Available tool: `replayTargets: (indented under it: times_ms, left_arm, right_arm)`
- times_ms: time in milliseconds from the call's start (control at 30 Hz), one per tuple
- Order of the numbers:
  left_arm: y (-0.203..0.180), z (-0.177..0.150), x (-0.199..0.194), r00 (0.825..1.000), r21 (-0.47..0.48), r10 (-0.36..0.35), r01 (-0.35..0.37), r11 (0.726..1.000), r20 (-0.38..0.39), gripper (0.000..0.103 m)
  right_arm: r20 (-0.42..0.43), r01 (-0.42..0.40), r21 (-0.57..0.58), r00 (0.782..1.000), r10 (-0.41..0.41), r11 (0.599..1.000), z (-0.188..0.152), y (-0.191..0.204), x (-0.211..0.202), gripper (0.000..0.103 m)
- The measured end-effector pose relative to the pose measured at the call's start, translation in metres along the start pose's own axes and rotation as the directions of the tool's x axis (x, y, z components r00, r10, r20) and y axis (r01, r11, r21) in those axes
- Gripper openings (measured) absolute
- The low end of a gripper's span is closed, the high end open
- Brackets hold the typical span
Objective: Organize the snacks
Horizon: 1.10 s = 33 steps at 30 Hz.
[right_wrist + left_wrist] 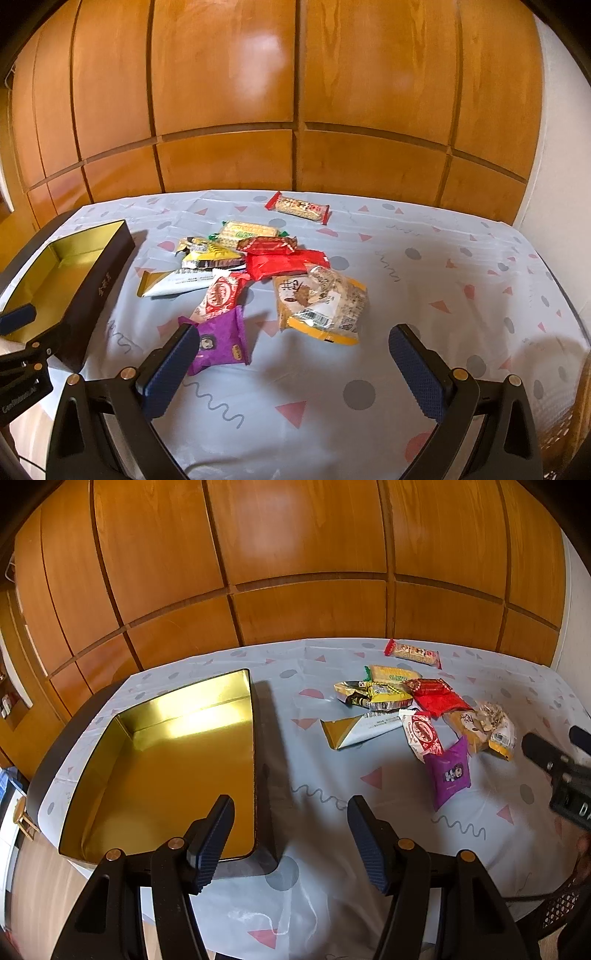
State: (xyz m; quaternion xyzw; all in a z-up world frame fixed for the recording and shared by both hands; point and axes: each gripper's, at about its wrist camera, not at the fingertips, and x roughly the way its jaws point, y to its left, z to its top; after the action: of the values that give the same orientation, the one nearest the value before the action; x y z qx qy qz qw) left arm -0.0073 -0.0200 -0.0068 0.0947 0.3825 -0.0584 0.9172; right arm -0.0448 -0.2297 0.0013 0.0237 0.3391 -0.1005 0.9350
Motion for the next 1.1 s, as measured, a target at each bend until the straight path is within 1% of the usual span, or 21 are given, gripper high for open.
replayTargets:
  times_ms: [133,300,367,433,500,533,600,667,700,733,767,800,833,900,933,1000,1033,1067,1100]
  left_arm:
    - [-0.001,-0.001,0.001,1.000,0.007,-0.003,0.003,1.000,-0.004,0.064]
    - [-0.005,-0.002,0.003,1.000,0.021,-0.019,0.019,1.000,-0.019,0.064]
    - [-0.007,-0.002,0.005,0.998,0.027,-0.053,0.053,0.998,-0.031,0.064]
    - [-0.009,-0.002,0.007,0.991,0.027,-0.121,0.123,0.992,-0.049,0.064]
    - [-0.014,-0.001,0.009,0.977,0.032,-0.200,0.202,0.979,-0.071,0.064]
    - [-0.017,0.000,0.011,0.971,0.040,-0.225,0.229,0.973,-0.079,0.064]
    - [-0.029,0.003,0.013,0.963,0.085,-0.255,0.262,0.961,-0.091,0.064]
    - [-0.041,0.006,0.016,0.957,0.126,-0.267,0.280,0.952,-0.111,0.064]
    - [-0.045,0.008,0.021,0.948,0.128,-0.288,0.305,0.944,-0.134,0.062]
    - [-0.049,0.012,0.027,0.933,0.111,-0.323,0.342,0.933,-0.160,0.054]
    - [-0.052,0.015,0.034,0.917,0.086,-0.351,0.372,0.924,-0.187,0.052]
    - [-0.054,0.019,0.038,0.907,0.067,-0.367,0.387,0.920,-0.208,0.052]
    - [-0.057,0.022,0.043,0.899,0.056,-0.376,0.397,0.916,-0.226,0.052]
    - [-0.065,0.027,0.045,0.896,0.069,-0.385,0.409,0.910,-0.222,0.052]
    - [-0.071,0.030,0.047,0.893,0.082,-0.391,0.417,0.905,-0.221,0.053]
    - [-0.081,0.035,0.050,0.880,0.094,-0.414,0.444,0.891,-0.231,0.065]
    - [-0.087,0.037,0.053,0.867,0.102,-0.439,0.471,0.876,-0.235,0.077]
    - [-0.092,0.037,0.057,0.862,0.110,-0.445,0.480,0.870,-0.243,0.081]
    - [-0.099,0.037,0.064,0.864,0.119,-0.435,0.475,0.872,-0.254,0.081]
  right_arm:
    - [0.009,0.009,0.000,1.000,-0.009,1.000,0.006,-0.007,0.000,0.103]
    - [0.053,0.029,0.022,0.998,-0.030,0.999,0.030,-0.028,-0.001,0.103]
    - [0.065,0.043,0.028,0.997,-0.045,0.999,0.042,-0.039,0.000,0.103]
    - [0.084,0.064,0.020,0.994,-0.066,0.998,0.057,-0.054,0.000,0.103]
    - [0.081,0.066,0.010,0.994,-0.067,0.998,0.072,-0.070,0.007,0.103]
    - [0.076,0.071,0.009,0.995,-0.071,0.997,0.078,-0.078,0.010,0.103]
    - [0.055,0.075,0.000,0.996,-0.075,0.997,0.085,-0.095,0.024,0.103]
    - [0.015,0.095,0.004,0.995,-0.095,0.995,0.087,-0.110,0.040,0.103]
    - [-0.002,0.090,0.025,0.996,-0.090,0.996,0.085,-0.119,0.048,0.103]
    - [-0.023,0.083,0.055,0.996,-0.082,0.995,0.084,-0.127,0.053,0.103]
    - [-0.059,0.081,0.097,0.995,-0.075,0.992,0.083,-0.135,0.059,0.103]
    - [-0.078,0.054,0.145,0.996,-0.043,0.988,0.083,-0.141,0.062,0.103]
    - [-0.077,0.027,0.175,0.997,-0.014,0.984,0.082,-0.145,0.063,0.103]
    - [-0.077,0.025,0.187,0.997,-0.010,0.982,0.082,-0.145,0.065,0.103]
    - [-0.079,0.024,0.181,0.997,-0.010,0.983,0.081,-0.143,0.065,0.103]
    - [-0.077,0.007,0.174,0.997,0.007,0.985,0.081,-0.141,0.065,0.103]
    - [-0.079,0.004,0.171,0.997,0.009,0.985,0.081,-0.139,0.064,0.103]
    - [-0.086,-0.001,0.172,0.996,0.016,0.985,0.081,-0.139,0.065,0.103]
    - [-0.090,-0.006,0.178,0.996,0.023,0.984,0.081,-0.140,0.067,0.103]
